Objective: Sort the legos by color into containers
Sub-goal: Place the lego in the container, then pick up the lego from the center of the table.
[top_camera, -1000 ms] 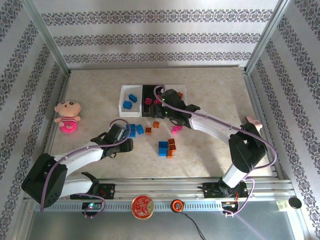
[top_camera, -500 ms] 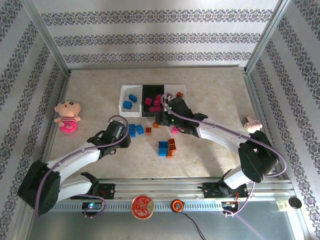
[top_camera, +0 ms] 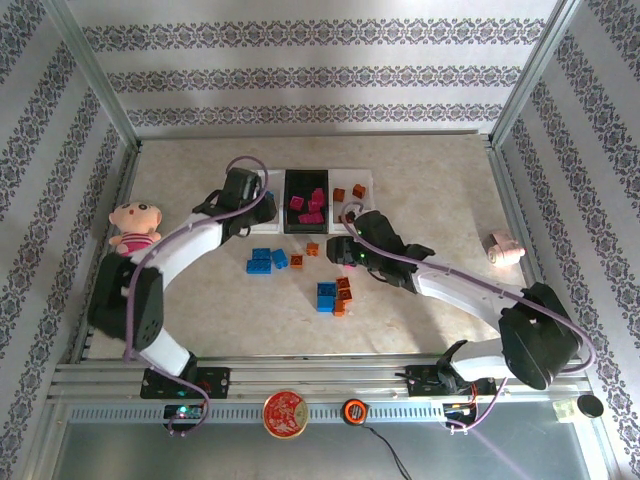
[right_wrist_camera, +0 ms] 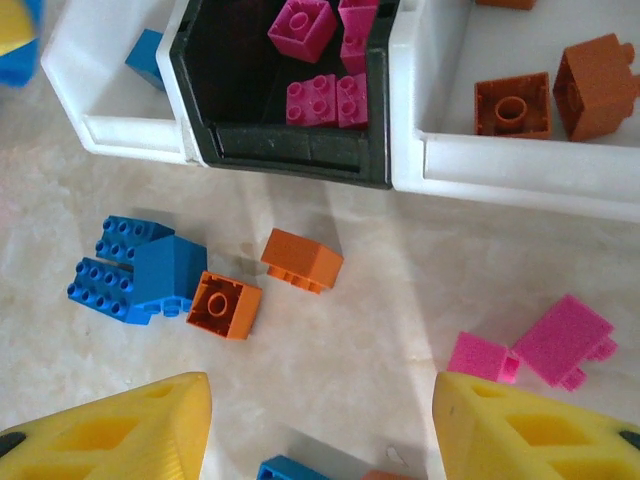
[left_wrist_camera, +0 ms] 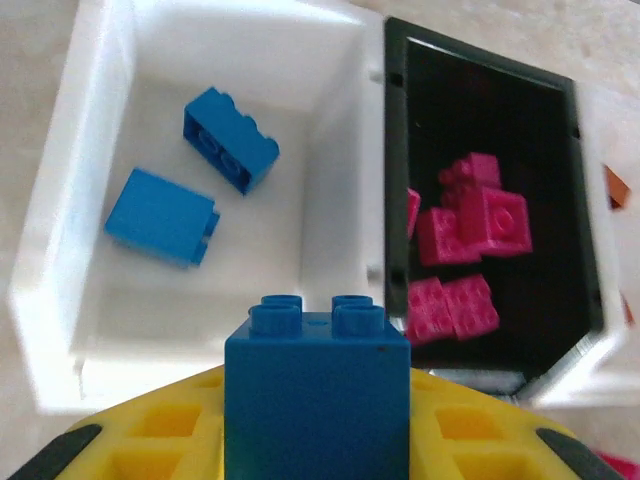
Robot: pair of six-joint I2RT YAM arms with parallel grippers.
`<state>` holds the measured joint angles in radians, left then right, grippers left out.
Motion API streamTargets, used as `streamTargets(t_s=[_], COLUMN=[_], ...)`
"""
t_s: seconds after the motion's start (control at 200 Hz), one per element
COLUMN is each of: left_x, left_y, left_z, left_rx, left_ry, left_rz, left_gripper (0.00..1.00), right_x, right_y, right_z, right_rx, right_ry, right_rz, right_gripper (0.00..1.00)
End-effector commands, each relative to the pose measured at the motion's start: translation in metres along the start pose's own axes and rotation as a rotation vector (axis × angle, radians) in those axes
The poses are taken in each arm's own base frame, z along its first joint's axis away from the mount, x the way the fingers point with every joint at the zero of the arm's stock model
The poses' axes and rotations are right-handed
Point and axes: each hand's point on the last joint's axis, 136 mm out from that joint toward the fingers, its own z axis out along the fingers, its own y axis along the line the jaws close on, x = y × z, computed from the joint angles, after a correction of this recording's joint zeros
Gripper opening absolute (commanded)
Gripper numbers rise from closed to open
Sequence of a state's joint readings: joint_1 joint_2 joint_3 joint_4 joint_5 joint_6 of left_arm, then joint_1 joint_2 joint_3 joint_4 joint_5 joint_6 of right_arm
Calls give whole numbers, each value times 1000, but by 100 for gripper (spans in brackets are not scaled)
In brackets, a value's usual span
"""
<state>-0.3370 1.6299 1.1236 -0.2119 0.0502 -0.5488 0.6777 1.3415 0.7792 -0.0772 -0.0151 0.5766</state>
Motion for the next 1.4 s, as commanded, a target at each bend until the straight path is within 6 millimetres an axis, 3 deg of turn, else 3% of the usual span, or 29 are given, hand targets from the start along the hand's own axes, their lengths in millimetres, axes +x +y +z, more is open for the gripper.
streamTargets(t_s=[0.0,0.155,0.25,0.41,0.54,0.75,0.815,0.904,1.089,1.154,1.254,1.394], left_x=[-25,-39,-45,-44,-11,82,109,132,138,137,132,131], left_y=[4,13,10,-7,-27,-47,-51,-48,-20,-10,-11,-11], left_z=[18,39,40,17,-14,-54,-57,-54,-39,-29,-16,0], left_rx=[-22,-50,-50,25,91,167,187,165,22,-15,-8,-32], left_ry=[-7,14,20,-3,-5,75,120,173,188,209,204,220], left_rz=[4,-17,-8,-12,42,165,197,251,309,295,274,271], left_gripper=[29,43,59,76,83,83,84,85,80,73,63,61], right_x=[-4,-3,-2,0,3,7,8,7,8,8,8,6], right_y=[-6,-6,-6,-6,-7,-13,-14,-14,-15,-14,-15,-14], right_z=[-8,-15,-17,-20,-21,-23,-24,-25,-28,-29,-31,-35], right_rx=[12,6,1,-5,-2,10,14,15,14,10,10,10], right_ry=[-37,-45,-48,-47,-39,-39,-41,-45,-49,-52,-56,-65], right_rz=[20,24,25,27,23,27,29,32,38,40,39,35], right_gripper=[61,63,64,65,65,66,65,65,65,65,65,65])
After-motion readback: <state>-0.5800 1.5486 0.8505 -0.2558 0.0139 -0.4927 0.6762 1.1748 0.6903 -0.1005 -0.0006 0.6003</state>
